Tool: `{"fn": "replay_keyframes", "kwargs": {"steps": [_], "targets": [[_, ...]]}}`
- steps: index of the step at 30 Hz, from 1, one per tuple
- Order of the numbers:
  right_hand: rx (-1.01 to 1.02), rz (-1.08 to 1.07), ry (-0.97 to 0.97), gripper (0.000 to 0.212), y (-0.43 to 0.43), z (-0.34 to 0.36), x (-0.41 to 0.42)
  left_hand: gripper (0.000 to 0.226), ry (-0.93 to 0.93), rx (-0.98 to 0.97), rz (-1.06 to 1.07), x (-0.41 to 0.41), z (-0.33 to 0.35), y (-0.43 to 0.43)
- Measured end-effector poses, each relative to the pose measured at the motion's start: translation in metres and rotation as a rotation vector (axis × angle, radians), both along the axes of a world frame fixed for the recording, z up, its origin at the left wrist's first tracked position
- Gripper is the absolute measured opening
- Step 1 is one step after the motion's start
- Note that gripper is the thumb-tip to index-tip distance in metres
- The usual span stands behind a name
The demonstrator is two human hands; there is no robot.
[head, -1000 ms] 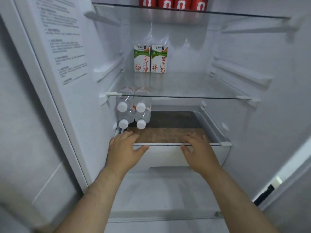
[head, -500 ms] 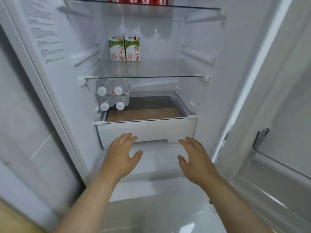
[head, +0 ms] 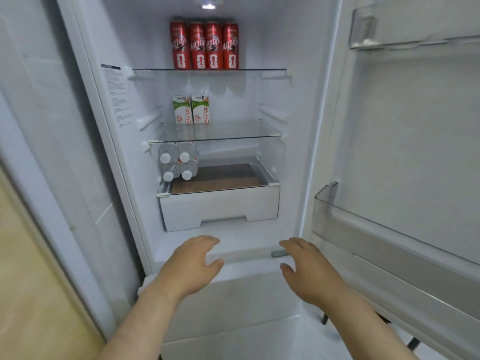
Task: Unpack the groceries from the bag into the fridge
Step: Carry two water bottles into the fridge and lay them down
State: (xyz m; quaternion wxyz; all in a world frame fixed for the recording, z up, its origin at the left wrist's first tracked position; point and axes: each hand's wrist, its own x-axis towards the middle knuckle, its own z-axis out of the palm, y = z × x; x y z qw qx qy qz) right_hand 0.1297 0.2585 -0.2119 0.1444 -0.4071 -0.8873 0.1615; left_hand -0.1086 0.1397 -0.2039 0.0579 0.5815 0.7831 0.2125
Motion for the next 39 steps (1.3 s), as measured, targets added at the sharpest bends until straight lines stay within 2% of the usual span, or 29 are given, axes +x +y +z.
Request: {"fn": "replay_keyframes", "kwargs": {"steps": [7, 19, 25, 27, 30, 32, 39], "targets": [[0.013, -0.062, -0.012, 0.054, -0.039, -0.001, 0.062, 0.054, 0.024, 0.052, -0.091, 0.063, 0.007, -0.024], [0.048, -0.339, -0.067, 0.052, -0.091, -0.011, 0.201, 0.060, 0.037, 0.004, -0.347, 0.183, -0.001, -0.004], [0.027, -0.566, -0.054, 0.049, -0.130, -0.012, 0.289, 0.059, 0.025, -0.041, -0.575, 0.279, -0.004, 0.015], [0.001, -0.652, -0.037, 0.048, -0.147, -0.014, 0.317, 0.055, 0.040, -0.062, -0.689, 0.316, -0.002, 0.017], [-0.050, -0.792, -0.036, 0.049, -0.176, -0.021, 0.358, 0.066, 0.085, -0.112, -0.885, 0.372, -0.012, 0.017], [-0.078, -0.887, -0.042, 0.051, -0.198, -0.027, 0.384, 0.060, 0.095, -0.133, -0.974, 0.406, -0.022, 0.016], [-0.127, -1.211, -0.015, 0.053, -0.279, -0.035, 0.456, 0.060, 0.143, -0.110, -1.261, 0.509, -0.031, 0.006]]}}
